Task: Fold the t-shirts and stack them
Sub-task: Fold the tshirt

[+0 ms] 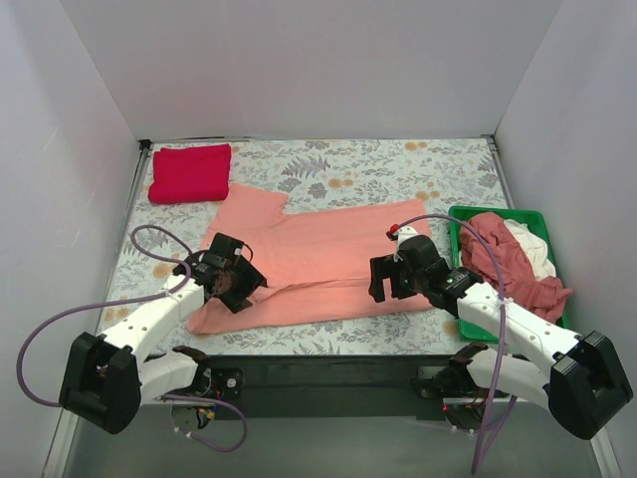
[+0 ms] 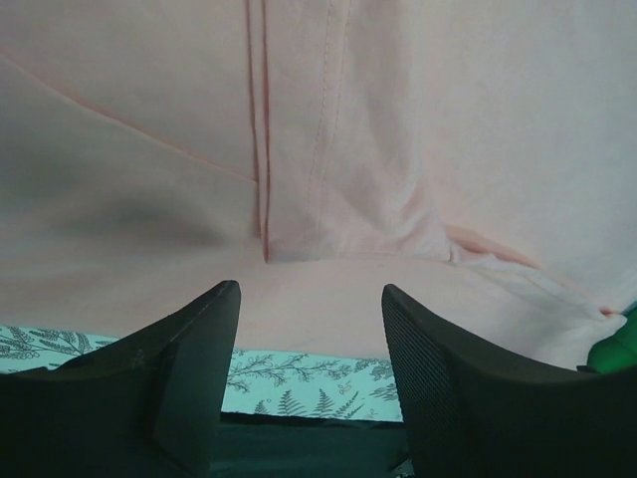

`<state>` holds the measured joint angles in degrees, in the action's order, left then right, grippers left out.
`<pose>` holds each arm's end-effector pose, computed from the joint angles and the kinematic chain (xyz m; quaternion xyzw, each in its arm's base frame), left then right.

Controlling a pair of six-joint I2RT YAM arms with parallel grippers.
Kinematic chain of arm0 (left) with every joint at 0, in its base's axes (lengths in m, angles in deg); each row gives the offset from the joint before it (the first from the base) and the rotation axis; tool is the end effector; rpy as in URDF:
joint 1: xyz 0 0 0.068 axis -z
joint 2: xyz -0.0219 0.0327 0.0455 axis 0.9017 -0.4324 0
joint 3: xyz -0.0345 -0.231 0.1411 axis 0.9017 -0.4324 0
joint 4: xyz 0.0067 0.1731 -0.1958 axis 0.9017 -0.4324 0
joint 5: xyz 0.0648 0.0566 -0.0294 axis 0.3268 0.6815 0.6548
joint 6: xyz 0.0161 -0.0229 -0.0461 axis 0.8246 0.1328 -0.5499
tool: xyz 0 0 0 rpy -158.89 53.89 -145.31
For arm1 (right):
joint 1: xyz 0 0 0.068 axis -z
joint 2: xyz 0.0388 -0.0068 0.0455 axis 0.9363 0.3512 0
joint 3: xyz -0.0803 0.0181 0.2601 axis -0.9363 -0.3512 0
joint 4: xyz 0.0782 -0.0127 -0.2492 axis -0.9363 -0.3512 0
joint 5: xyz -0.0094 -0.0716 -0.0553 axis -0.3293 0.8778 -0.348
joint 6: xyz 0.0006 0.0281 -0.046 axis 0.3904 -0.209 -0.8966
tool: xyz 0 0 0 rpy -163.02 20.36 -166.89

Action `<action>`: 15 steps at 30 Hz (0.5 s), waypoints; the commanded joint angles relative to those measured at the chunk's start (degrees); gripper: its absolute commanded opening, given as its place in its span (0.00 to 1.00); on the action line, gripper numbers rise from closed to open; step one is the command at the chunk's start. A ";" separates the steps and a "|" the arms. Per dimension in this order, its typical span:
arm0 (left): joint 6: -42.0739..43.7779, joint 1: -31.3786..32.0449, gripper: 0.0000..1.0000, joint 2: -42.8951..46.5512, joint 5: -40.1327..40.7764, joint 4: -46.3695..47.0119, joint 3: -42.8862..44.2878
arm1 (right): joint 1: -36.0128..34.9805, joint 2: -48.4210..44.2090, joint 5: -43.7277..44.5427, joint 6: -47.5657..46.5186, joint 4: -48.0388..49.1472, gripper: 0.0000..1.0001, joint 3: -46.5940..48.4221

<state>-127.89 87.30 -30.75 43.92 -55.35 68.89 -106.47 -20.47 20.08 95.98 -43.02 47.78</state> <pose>0.1754 -0.0738 0.1927 -0.6385 0.7418 -0.1815 0.0960 0.1697 0.1256 0.2089 -0.1295 0.9125 0.1618 0.3528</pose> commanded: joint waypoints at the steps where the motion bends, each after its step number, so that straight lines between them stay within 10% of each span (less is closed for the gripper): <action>1: -0.45 0.72 0.57 -1.11 -0.09 2.06 -0.39 | -0.23 0.61 1.83 0.99 0.55 0.98 0.08; 15: 0.51 0.90 0.36 -7.17 0.28 5.40 -0.92 | -0.14 1.76 3.32 0.99 0.38 0.98 -0.71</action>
<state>-127.91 87.86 -37.61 44.76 -51.81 68.08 -106.47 -18.92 21.89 96.24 -43.10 47.45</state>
